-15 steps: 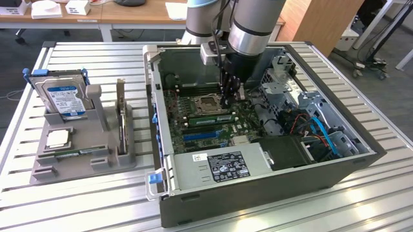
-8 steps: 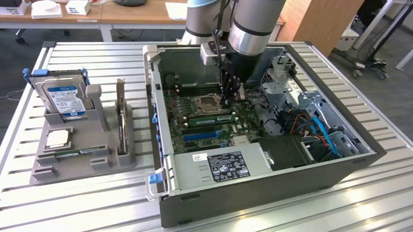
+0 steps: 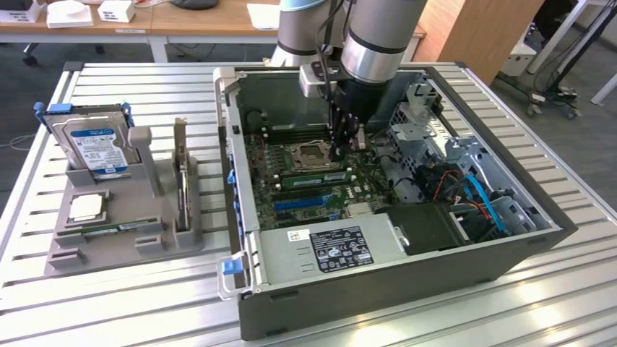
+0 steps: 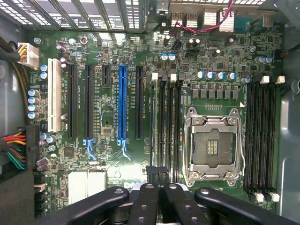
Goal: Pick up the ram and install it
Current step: 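Press down the ram until it locks into place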
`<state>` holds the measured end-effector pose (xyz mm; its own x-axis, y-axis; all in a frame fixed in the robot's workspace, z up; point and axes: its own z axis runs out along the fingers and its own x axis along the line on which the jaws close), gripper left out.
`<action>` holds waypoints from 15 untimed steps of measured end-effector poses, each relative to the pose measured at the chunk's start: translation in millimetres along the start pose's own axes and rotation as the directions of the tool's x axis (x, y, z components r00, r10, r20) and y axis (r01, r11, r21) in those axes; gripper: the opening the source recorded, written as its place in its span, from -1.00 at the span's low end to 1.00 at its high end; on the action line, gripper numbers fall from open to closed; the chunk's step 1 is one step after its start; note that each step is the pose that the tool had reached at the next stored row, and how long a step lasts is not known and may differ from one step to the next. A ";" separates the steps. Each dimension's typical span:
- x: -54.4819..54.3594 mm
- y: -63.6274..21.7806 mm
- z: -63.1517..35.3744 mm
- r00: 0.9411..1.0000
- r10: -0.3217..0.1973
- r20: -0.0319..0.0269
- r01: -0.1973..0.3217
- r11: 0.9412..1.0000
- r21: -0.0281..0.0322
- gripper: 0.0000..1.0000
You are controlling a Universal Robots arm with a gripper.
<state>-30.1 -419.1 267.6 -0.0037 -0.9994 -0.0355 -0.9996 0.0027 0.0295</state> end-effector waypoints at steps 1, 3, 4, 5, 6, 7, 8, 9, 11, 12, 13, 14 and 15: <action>0.0 0.0 0.0 1.000 0.000 0.000 0.000 1.000 0.000 -0.80; 0.0 0.0 0.0 1.000 0.000 0.000 0.000 1.000 0.000 -0.80; 0.0 0.0 0.0 1.000 0.000 0.000 0.000 1.000 0.000 -0.80; 0.0 0.0 0.0 1.000 0.000 0.000 0.000 1.000 0.000 -0.80; 0.0 -0.2 0.0 1.000 0.000 0.000 0.000 1.000 0.000 -0.80; 0.0 -1.0 -0.1 1.000 0.000 0.000 0.000 1.000 0.000 -0.80; 0.0 -2.5 -0.1 1.000 0.000 0.000 0.000 1.000 0.000 -0.80; 0.0 -4.7 -0.2 1.000 0.000 0.000 0.000 1.000 0.000 -0.80; 0.0 -11.4 -0.4 1.000 0.000 0.000 0.000 1.000 0.000 -0.80; 0.0 -14.6 -0.5 1.000 0.000 0.000 0.000 1.000 -0.001 -0.80; 0.0 -17.6 -0.5 1.000 0.000 0.000 0.000 1.000 -0.001 -0.80; 0.0 -20.6 -0.6 1.000 0.000 0.000 0.000 1.000 -0.001 -0.80; -0.1 -23.8 -0.7 1.000 0.000 0.000 0.000 1.000 -0.001 -0.80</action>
<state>-6.3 -419.2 267.5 -0.0037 -0.9994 -0.0355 -0.9995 0.0026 0.0305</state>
